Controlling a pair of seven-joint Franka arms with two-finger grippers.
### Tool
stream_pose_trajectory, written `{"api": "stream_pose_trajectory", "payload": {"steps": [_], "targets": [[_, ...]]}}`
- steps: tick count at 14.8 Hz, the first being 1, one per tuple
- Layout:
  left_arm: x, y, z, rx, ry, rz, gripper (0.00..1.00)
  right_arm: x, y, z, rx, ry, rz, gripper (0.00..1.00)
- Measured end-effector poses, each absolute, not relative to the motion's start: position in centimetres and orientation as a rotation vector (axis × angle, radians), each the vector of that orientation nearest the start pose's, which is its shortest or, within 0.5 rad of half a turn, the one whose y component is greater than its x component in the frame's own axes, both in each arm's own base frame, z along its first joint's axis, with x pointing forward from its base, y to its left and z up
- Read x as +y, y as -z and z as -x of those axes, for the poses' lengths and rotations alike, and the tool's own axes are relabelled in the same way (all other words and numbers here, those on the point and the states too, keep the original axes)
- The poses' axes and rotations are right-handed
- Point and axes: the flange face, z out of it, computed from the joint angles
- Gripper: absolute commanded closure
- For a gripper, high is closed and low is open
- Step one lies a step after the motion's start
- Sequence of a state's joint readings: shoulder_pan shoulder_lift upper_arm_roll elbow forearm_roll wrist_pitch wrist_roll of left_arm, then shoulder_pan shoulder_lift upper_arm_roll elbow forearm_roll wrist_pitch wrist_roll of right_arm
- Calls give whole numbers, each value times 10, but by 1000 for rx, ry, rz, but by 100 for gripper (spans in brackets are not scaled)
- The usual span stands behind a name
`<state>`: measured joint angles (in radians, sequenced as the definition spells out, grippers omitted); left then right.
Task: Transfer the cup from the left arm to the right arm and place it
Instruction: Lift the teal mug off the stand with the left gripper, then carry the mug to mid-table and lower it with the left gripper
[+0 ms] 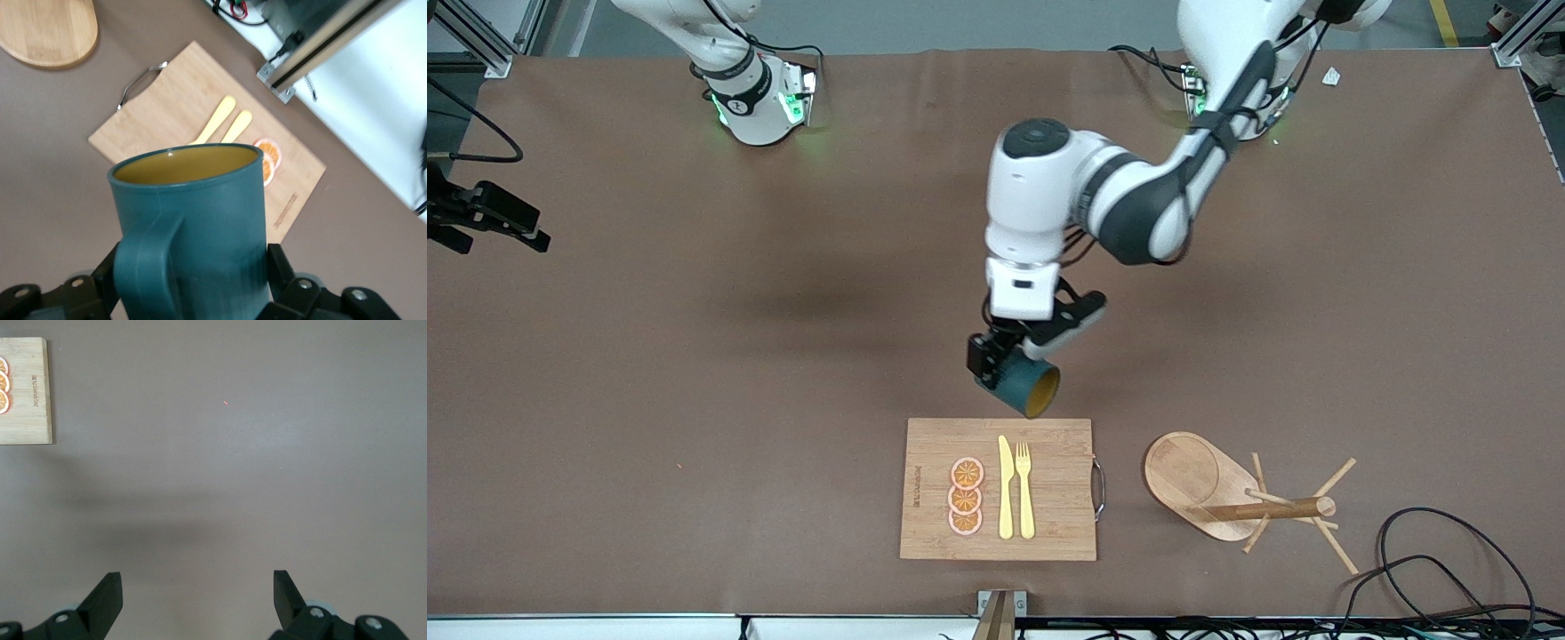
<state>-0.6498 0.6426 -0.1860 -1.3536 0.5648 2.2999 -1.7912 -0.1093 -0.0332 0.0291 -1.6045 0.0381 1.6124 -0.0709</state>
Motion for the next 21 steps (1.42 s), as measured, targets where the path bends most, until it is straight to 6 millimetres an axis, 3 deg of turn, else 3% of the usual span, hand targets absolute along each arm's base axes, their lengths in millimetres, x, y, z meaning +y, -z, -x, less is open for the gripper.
{"api": "stream_pose_trajectory", "payload": {"steps": [3, 5, 11, 17, 19, 21], "targets": [[-575, -336, -487, -1001, 848, 2981, 46, -40, -631, -547, 16, 68, 3107, 0], [-595, -302, -455, -908, 932, 2901, 46, -40, -631, -547, 16, 68, 3107, 0], [-622, -210, -368, -620, 1137, 2613, 46, -40, -631, -547, 18, 68, 3107, 0], [-616, -135, -324, -419, 1282, 2388, 44, -41, -631, -547, 19, 68, 3107, 0], [-614, -125, -324, -425, 1327, 2368, 36, -41, -631, -547, 19, 68, 3107, 0], [-614, -121, -324, -422, 1350, 2361, 18, -41, -631, -547, 18, 68, 3107, 0]]}}
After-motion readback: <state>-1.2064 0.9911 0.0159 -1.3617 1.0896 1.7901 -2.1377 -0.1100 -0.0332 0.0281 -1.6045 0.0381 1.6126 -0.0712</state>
